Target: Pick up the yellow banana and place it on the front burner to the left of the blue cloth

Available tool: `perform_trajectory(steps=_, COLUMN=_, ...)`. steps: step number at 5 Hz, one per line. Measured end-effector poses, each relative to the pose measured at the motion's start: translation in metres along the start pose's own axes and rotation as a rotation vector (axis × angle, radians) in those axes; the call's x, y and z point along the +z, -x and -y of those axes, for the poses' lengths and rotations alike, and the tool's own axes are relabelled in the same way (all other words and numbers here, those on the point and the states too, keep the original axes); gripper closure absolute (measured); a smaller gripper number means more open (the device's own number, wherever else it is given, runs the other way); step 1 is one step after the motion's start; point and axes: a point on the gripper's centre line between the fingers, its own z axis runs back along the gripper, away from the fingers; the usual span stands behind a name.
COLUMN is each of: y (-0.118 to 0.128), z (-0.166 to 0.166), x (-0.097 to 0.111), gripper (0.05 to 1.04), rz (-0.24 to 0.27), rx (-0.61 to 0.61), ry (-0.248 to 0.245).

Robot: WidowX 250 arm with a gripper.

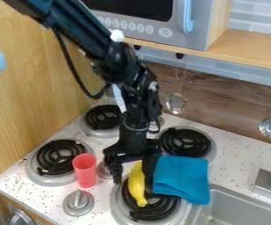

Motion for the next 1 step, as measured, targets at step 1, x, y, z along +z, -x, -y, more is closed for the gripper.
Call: perform_trajectory(steps=1, y=-0.004, z=-0.0083, x=0.0322, gripper=0.079, rz=0.069, rx=0.01, ry=0.036)
